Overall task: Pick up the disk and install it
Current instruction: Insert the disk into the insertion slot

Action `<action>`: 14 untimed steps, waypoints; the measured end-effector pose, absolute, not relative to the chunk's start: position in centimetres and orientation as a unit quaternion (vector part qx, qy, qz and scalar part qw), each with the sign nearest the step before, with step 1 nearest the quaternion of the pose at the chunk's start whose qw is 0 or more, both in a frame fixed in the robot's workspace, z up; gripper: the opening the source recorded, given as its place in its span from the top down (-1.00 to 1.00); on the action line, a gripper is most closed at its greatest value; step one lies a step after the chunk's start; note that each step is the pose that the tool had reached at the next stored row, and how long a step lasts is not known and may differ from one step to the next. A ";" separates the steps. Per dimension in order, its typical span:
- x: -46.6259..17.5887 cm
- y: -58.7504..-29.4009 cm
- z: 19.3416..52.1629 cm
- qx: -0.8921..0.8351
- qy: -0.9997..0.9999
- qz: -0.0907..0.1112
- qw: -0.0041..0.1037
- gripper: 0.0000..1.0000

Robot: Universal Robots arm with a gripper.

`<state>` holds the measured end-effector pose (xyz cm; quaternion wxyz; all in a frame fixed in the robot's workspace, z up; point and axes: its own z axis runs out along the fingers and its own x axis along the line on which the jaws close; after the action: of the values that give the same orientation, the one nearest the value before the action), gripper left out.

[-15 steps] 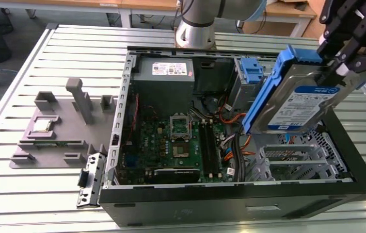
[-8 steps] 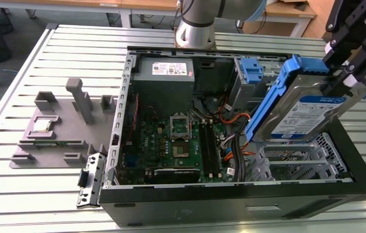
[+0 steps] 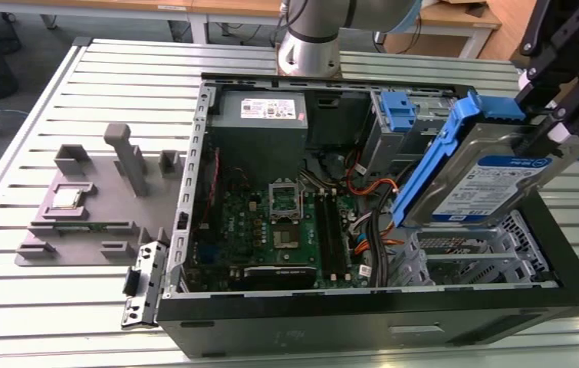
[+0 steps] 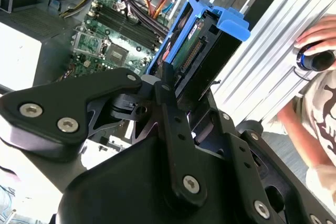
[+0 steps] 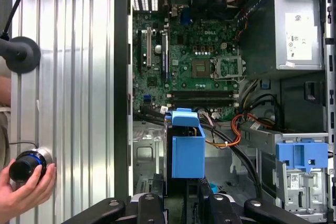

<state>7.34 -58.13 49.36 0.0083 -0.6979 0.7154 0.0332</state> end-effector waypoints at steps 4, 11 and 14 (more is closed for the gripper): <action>8.2 -58.2 49.3 -0.698 0.715 0.033 0.008 0.30; 9.6 -58.2 49.0 -0.698 0.715 0.033 0.008 0.30; 9.9 -58.2 48.6 -0.698 0.715 0.033 0.008 0.30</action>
<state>9.95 -58.16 48.64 0.0081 -0.6979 0.7154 0.0333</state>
